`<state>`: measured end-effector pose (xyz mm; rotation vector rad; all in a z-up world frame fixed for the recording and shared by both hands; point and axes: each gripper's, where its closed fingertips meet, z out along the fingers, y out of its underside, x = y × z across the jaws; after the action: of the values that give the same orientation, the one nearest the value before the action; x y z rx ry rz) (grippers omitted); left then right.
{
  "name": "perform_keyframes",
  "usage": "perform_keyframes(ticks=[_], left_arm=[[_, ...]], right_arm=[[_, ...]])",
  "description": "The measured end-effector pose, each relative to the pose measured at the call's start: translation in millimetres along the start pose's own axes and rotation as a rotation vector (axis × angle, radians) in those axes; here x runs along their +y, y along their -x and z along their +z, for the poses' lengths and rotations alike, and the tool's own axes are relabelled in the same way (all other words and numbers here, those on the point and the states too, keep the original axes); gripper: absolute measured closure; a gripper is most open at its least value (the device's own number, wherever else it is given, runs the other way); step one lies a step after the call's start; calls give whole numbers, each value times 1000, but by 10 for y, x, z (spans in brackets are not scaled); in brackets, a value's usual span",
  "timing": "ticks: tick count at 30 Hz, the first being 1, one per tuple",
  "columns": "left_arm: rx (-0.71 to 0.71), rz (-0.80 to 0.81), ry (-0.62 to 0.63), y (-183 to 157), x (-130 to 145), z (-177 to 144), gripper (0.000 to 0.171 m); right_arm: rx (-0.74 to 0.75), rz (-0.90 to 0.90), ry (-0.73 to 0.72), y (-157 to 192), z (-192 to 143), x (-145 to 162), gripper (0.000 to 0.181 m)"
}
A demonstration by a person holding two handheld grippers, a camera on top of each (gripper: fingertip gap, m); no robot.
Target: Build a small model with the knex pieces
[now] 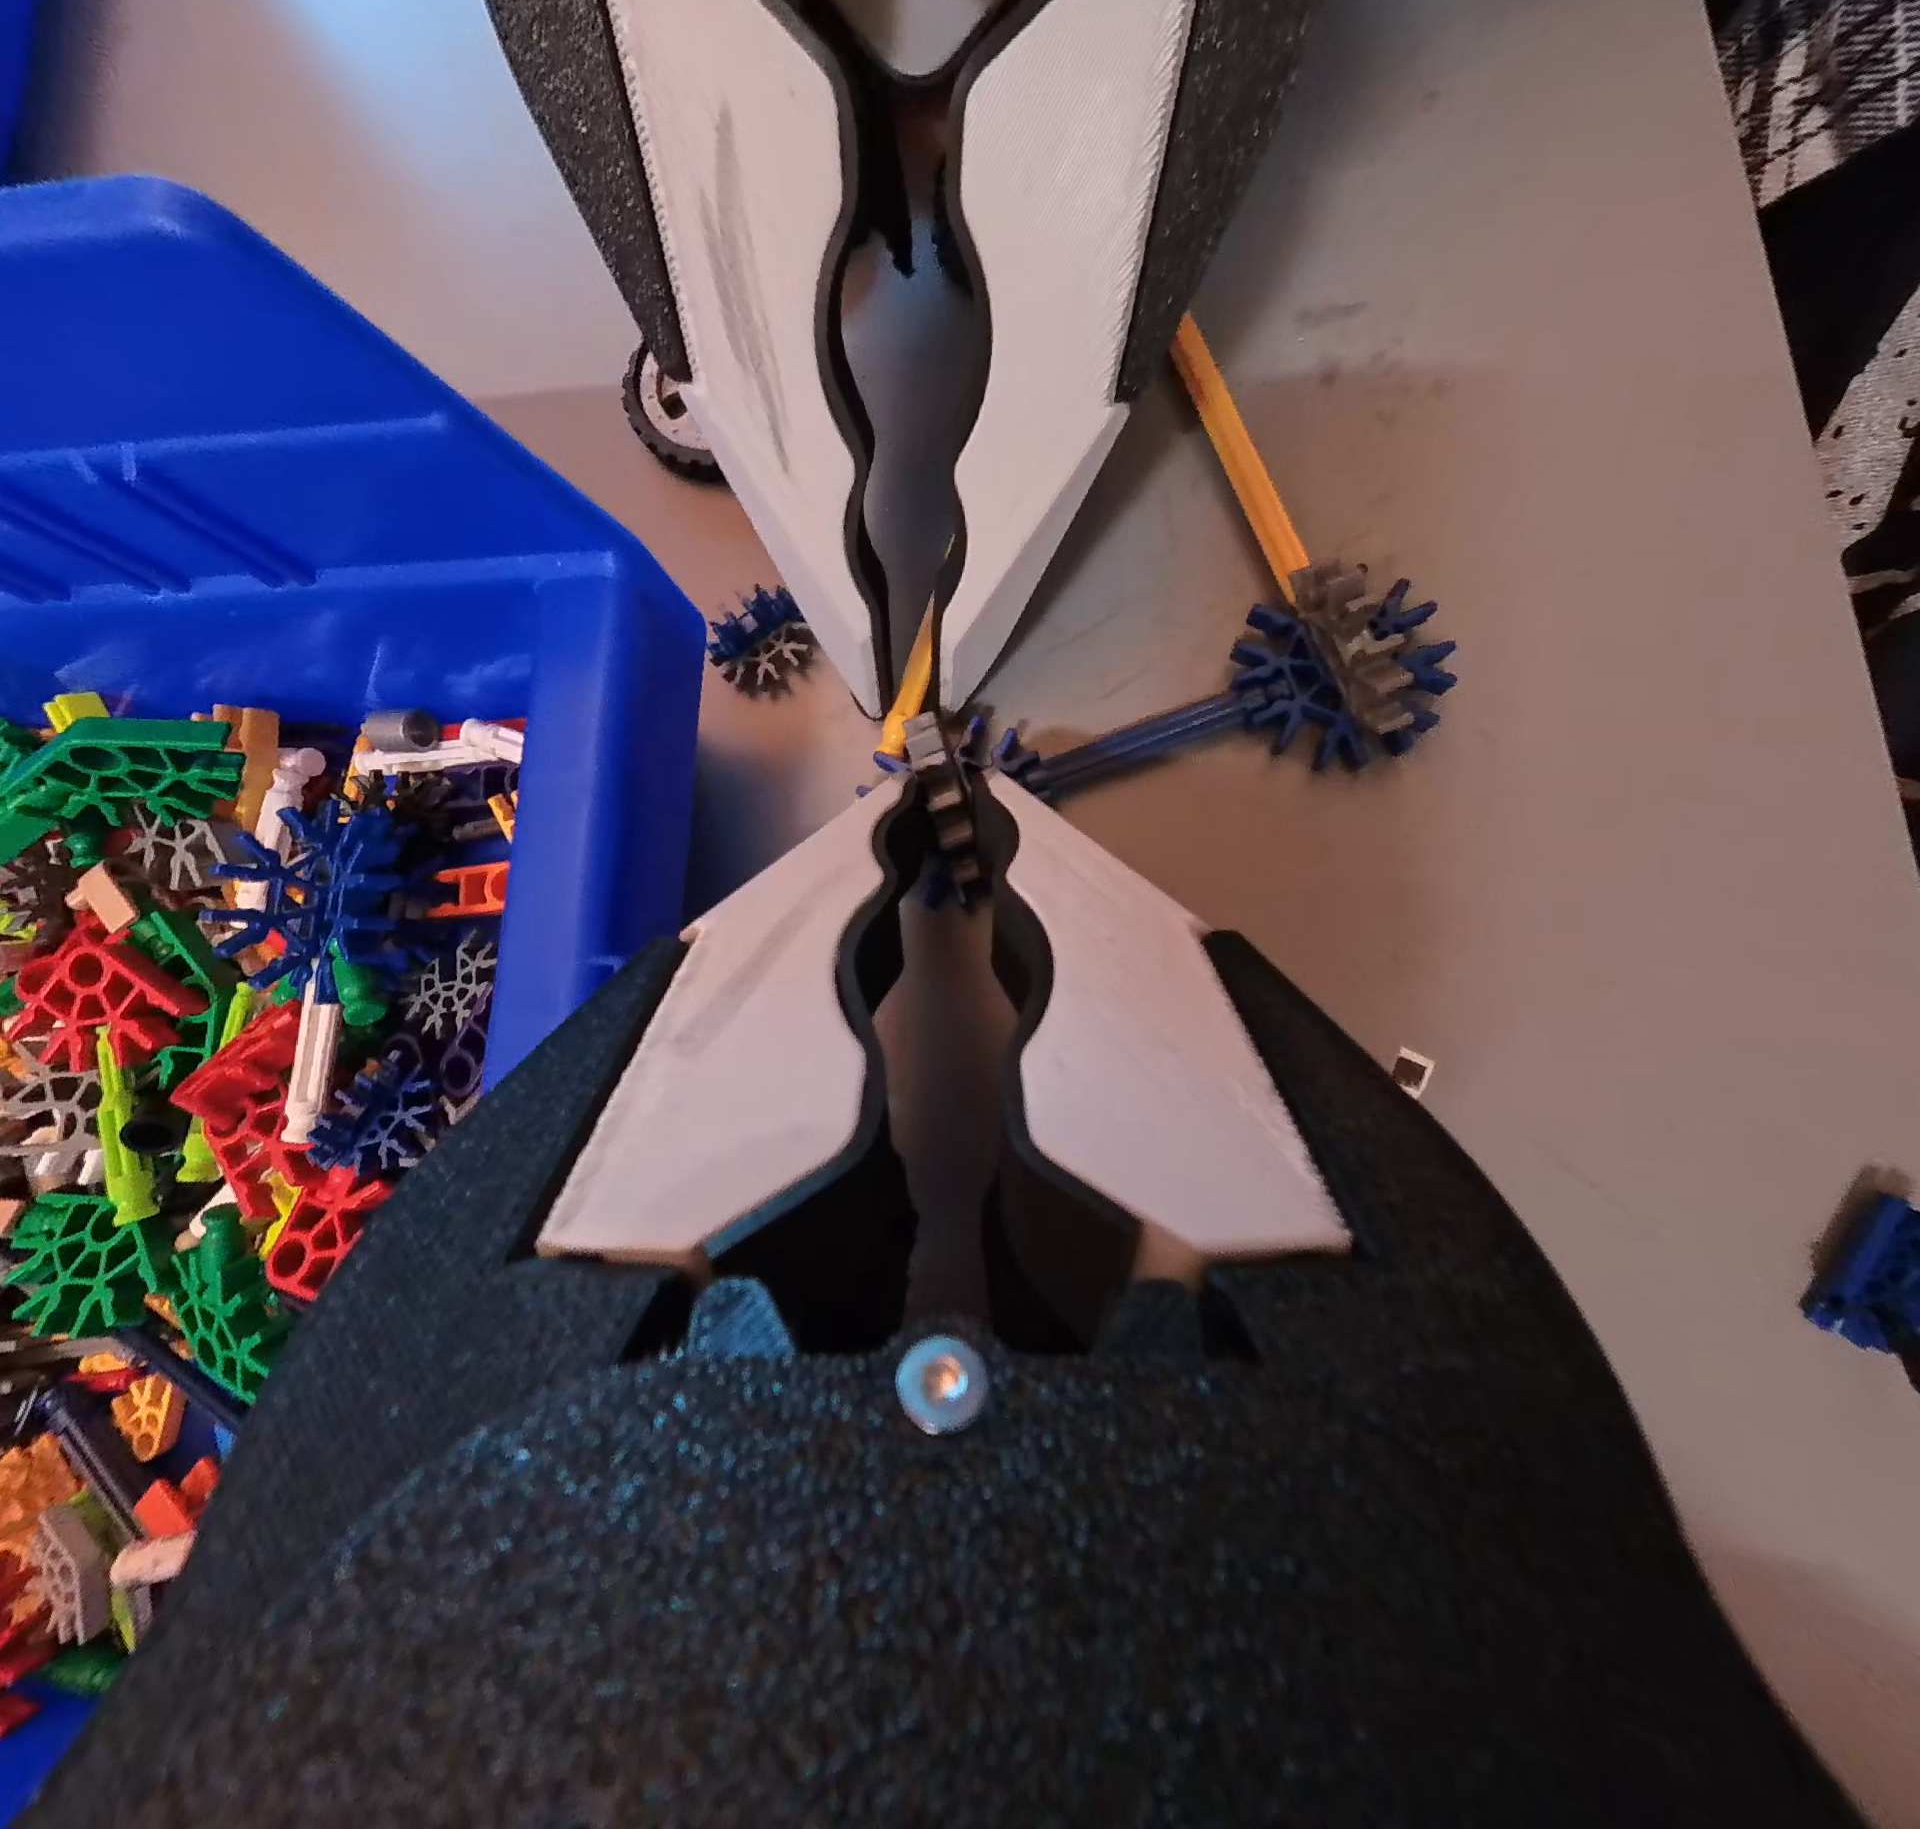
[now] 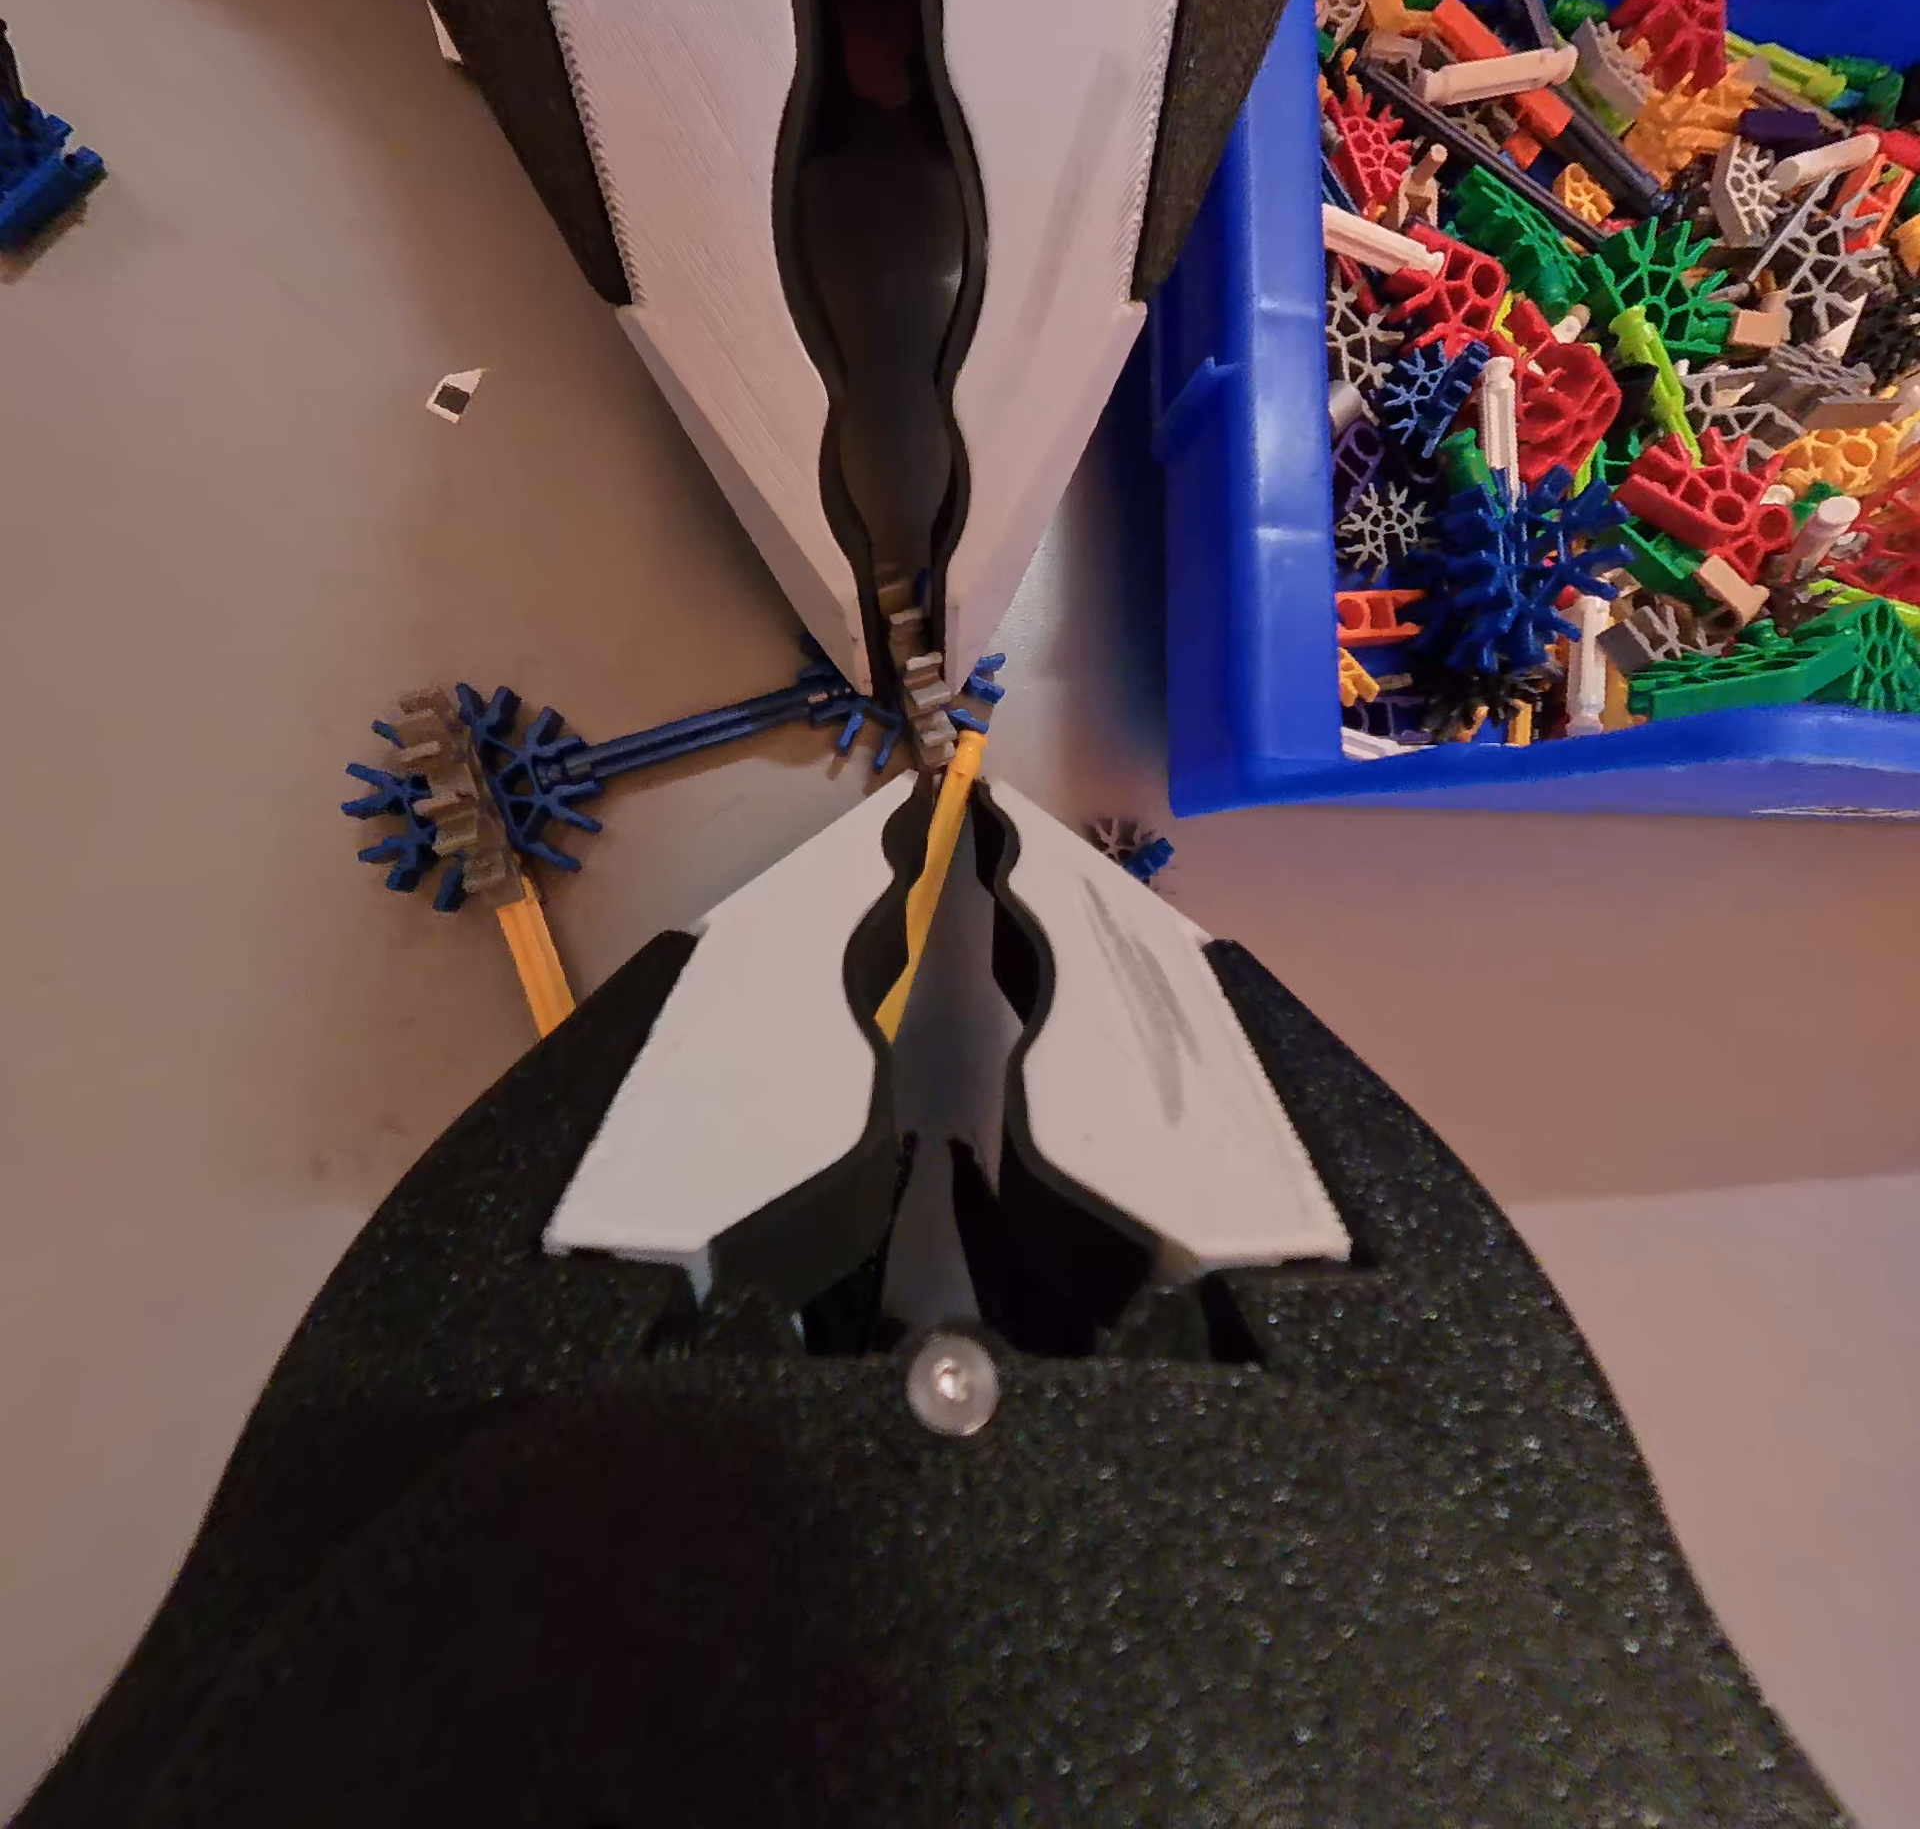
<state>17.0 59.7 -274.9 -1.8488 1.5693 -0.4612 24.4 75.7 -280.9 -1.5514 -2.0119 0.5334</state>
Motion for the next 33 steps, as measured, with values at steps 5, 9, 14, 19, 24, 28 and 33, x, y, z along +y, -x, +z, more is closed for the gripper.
perform_keyframes(ticks=[5,9,14,19,24,28,33], left_arm=[[-1,-5,3,5,1,3,164],[4,-7,0,8,2,4,164],[19,-4,0,25,2,4,164],[-1,-9,16,53,11,-3,159],[-38,6,61,50,27,-23,157],[-72,-3,83,60,49,-105,152],[-74,-35,88,41,92,-131,149]], right_arm=[[-10,-1,-4,3,-1,5,176],[-17,1,-4,5,0,5,176],[-23,1,-7,6,0,7,176],[-27,6,-16,-1,1,8,176],[-27,1,-19,5,5,4,176],[-23,0,-19,6,7,3,177],[-22,-4,-18,10,7,0,177]])
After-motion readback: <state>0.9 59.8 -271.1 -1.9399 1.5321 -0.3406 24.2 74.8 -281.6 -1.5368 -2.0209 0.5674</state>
